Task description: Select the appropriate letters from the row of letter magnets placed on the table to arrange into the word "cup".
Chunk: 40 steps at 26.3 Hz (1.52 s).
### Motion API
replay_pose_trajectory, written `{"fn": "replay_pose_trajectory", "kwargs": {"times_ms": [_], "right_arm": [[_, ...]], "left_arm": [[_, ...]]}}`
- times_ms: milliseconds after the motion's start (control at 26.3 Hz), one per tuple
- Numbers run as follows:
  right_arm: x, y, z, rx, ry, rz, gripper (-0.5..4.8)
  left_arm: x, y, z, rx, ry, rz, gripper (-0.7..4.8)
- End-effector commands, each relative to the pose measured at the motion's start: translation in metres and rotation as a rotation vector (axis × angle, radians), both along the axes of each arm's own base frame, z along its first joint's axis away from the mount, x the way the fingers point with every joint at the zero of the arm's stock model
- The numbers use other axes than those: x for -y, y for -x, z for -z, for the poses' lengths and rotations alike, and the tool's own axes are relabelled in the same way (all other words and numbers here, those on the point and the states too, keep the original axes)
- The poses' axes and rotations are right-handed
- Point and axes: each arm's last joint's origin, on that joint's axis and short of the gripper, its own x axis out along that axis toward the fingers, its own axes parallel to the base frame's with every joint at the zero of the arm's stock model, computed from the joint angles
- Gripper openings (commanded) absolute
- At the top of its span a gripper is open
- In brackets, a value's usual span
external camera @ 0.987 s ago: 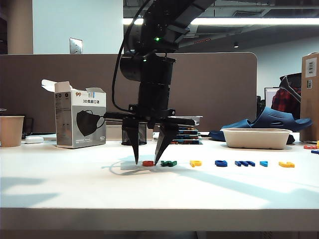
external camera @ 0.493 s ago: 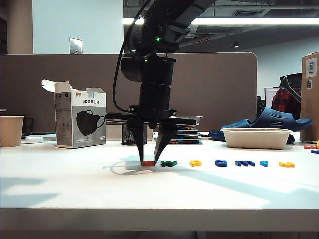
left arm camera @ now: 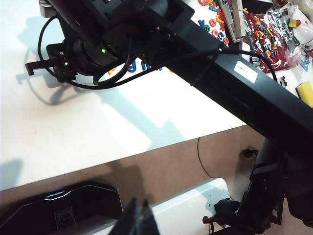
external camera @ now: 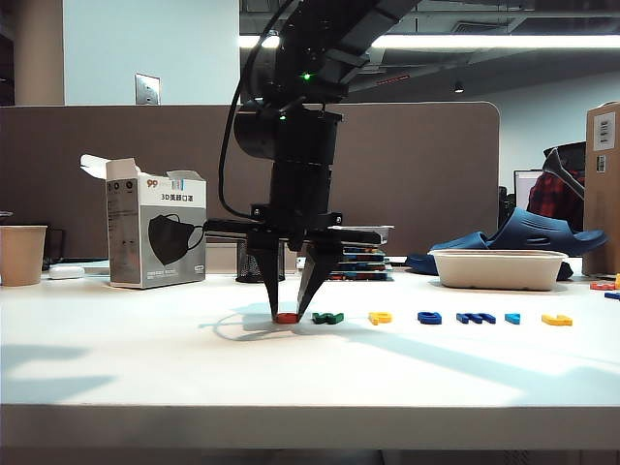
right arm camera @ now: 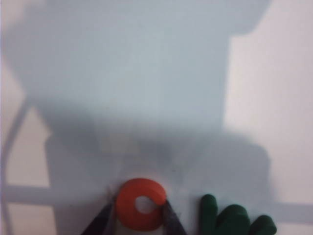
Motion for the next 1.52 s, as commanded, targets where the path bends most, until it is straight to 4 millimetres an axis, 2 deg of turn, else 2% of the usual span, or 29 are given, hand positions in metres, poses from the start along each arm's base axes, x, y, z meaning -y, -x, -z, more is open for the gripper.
{"fn": "replay_pose_trajectory", "kwargs": {"times_ms": [38, 949, 1215, 1518], "right_arm": [[0.000, 0.002, 0.006, -0.026, 0.014, -0.002, 1.12], [0.003, 0.003, 0.003, -0.044, 0.025, 0.002, 1.13], [0.003, 0.002, -0.012, 0.005, -0.015, 0.001, 1.13], [0.010, 0.008, -0.047, 0.065, -0.056, 0.008, 1.13]], "left_arm": [[0.000, 0.001, -0.001, 0.010, 0.005, 0.005, -0.05], [0.000, 0.001, -0.001, 0.010, 0.005, 0.005, -0.05], [0.000, 0.001, -0.001, 0.010, 0.005, 0.005, -0.05], [0.000, 0.001, -0.001, 0.010, 0.005, 0.005, -0.05]]}}
